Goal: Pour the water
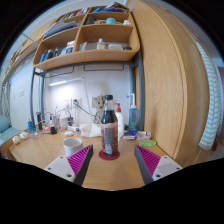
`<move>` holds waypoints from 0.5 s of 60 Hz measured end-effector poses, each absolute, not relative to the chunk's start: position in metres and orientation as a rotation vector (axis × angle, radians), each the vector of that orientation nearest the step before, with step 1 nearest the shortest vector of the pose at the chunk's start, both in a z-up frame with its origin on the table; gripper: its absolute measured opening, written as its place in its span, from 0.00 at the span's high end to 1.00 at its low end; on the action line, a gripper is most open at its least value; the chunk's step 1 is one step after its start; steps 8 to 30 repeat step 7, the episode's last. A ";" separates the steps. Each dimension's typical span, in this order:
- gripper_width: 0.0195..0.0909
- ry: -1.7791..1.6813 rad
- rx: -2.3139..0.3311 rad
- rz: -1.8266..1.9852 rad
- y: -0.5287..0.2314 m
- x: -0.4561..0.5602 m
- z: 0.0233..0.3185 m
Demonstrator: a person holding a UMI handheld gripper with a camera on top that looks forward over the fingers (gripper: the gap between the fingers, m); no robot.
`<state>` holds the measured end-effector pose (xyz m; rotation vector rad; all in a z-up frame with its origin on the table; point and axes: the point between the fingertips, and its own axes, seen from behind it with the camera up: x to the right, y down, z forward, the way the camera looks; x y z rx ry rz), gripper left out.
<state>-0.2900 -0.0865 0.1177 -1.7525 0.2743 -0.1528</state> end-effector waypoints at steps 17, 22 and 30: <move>0.09 0.273 -1.730 -0.155 -0.086 -0.293 0.124; 0.09 0.273 -1.730 -0.155 -0.086 -0.293 0.124; 0.09 0.273 -1.730 -0.155 -0.086 -0.293 0.124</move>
